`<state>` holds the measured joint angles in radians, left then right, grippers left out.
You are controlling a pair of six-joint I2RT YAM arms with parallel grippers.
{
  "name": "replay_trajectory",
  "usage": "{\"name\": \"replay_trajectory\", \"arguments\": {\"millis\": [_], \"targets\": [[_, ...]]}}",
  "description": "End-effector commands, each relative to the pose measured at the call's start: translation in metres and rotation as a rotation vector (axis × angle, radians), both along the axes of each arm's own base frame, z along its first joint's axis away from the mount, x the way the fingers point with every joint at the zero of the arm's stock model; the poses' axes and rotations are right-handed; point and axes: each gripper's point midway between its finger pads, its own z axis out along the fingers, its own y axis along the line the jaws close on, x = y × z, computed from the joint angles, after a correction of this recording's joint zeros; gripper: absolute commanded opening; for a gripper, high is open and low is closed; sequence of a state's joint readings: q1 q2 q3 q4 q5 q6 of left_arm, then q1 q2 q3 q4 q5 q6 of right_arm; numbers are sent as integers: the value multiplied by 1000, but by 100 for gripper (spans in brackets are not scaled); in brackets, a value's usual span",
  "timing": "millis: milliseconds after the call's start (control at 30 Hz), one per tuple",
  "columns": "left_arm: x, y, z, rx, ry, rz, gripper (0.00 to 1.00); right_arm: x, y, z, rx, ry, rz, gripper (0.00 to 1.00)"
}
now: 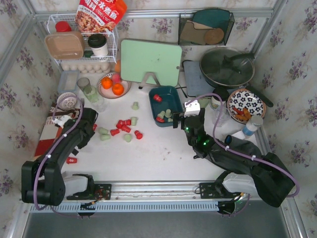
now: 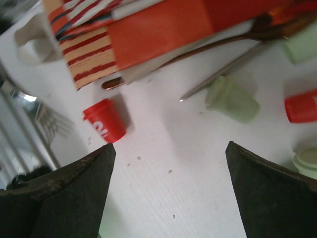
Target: Mix the coffee capsules in the storage basket
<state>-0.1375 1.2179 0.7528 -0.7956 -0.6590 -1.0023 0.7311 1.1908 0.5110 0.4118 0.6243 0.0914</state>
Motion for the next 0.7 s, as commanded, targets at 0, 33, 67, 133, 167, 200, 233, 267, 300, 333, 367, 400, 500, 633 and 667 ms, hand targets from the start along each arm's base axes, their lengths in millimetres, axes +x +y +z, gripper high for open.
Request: {"name": "replay_trajectory", "arguments": {"millis": [0, 33, 67, 133, 167, 200, 233, 267, 300, 333, 367, 400, 500, 633, 667], "targets": [[-35, 15, 10, 36, 24, 316, 94, 2, 3, 3, 19, -7, 5, 100], [-41, 16, 11, 42, 25, 369, 93, 2, 4, 2, 16, -3, 6, 100], [-45, 17, 12, 46, 11, 420, 92, 2, 4, 1, 15, 0, 7, 100], [-52, 23, 11, 66, 5, 462, 91, 2, 5, 0, 14, 4, 7, 100], [-54, 27, 9, 67, -8, 483, 91, 2, 5, 0, 14, 6, 7, 100], [-57, 30, 6, 52, -15, 507, 90, 2, 6, -1, 16, 6, 9, 100], [-58, 32, 2, 33, -27, 527, 89, 2, 6, -1, 19, 7, 10, 100], [-58, 34, -3, 6, -46, 551, 88, 2, 6, -2, 21, 7, 14, 100], [-59, 35, -8, -23, -55, 575, 88, 2, 7, -2, 22, 9, 17, 100], [-59, 35, -14, -61, -64, 594, 87, 2, 8, -4, 20, 11, 18, 100], [-61, 35, -20, -91, -65, 617, 87, 3, 8, -4, 17, 14, 17, 100], [-61, 35, -25, -118, -69, 642, 87, 3, 8, -5, 13, 18, 15, 100], [-61, 35, -35, -173, -66, 682, 86, 4, 7, -6, 6, 22, 7, 100], [-55, 36, -43, -218, -66, 707, 84, 4, 6, -5, 6, 18, 5, 100], [-55, 36, -46, -230, -65, 716, 83, 4, 6, -5, 7, 18, 6, 100]]}}
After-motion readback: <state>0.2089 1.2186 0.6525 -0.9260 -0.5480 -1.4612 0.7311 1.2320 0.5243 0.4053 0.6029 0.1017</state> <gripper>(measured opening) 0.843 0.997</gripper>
